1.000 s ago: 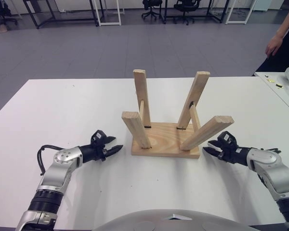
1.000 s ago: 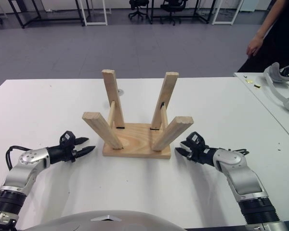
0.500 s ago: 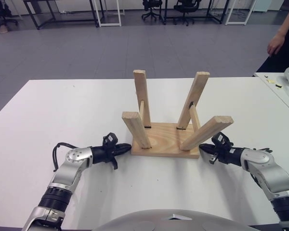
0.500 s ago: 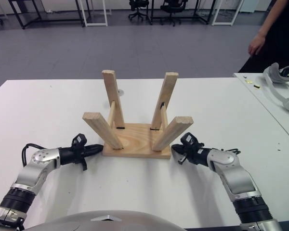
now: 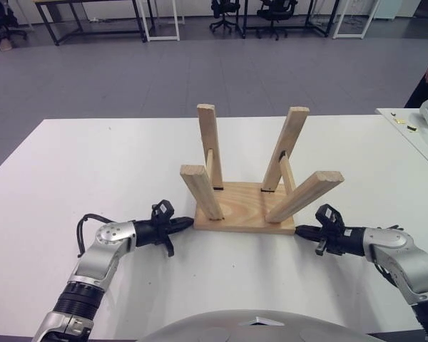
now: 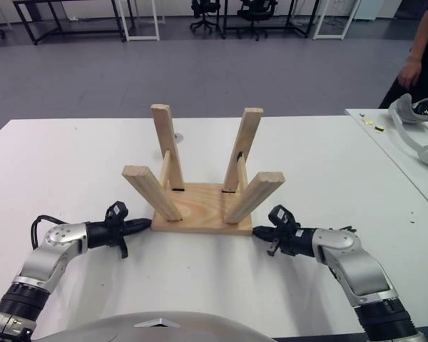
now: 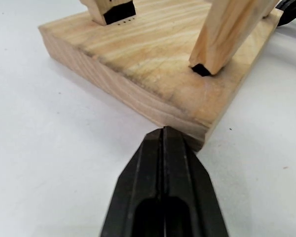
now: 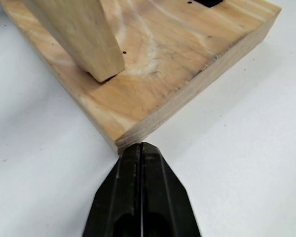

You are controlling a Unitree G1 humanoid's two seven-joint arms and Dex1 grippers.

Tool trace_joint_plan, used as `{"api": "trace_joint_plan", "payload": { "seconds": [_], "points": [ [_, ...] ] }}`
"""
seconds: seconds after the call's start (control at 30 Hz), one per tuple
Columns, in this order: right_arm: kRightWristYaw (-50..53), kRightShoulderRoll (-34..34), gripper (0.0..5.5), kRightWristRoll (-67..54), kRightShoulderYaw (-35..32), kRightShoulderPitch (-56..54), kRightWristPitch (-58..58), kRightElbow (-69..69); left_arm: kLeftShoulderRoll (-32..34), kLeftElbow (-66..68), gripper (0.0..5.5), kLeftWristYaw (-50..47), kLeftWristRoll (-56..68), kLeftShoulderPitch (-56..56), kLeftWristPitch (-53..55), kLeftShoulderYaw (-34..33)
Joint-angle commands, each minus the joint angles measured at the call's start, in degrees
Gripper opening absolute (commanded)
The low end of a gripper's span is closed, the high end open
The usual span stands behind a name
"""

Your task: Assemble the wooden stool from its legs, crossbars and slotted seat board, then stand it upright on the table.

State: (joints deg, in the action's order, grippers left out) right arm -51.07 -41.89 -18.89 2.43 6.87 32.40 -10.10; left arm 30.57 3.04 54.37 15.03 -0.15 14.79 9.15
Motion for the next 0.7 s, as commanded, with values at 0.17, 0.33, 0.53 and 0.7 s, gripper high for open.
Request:
{"api": "trace_joint_plan", "payload": {
  "seconds": [0.17,0.33,0.53,0.7],
  "points": [
    [-8.11,-1.96,0.0,-15.2,-5.55,-6.03,8.27,-12.84,4.32,-18.9,0.03,6.5,9.23,-8.76,12.12,-1.63],
    [-8.83,-2.88,0.0,-24.64,-9.94,-11.69,15.05,-16.62,4.76,-22.05,0.03,6.82,12.29,-13.45,16.81,-4.75],
    [-7.28,-1.85,0.0,-25.29,-11.18,-12.98,16.37,-14.21,3.98,-22.31,0.03,7.7,12.63,-13.23,18.64,-5.32],
    [-0.01,0.7,0.0,-23.81,-14.46,-16.55,20.13,-7.1,2.92,-23.47,0.03,7.24,19.35,-14.44,24.96,-9.71]
  ]
}}
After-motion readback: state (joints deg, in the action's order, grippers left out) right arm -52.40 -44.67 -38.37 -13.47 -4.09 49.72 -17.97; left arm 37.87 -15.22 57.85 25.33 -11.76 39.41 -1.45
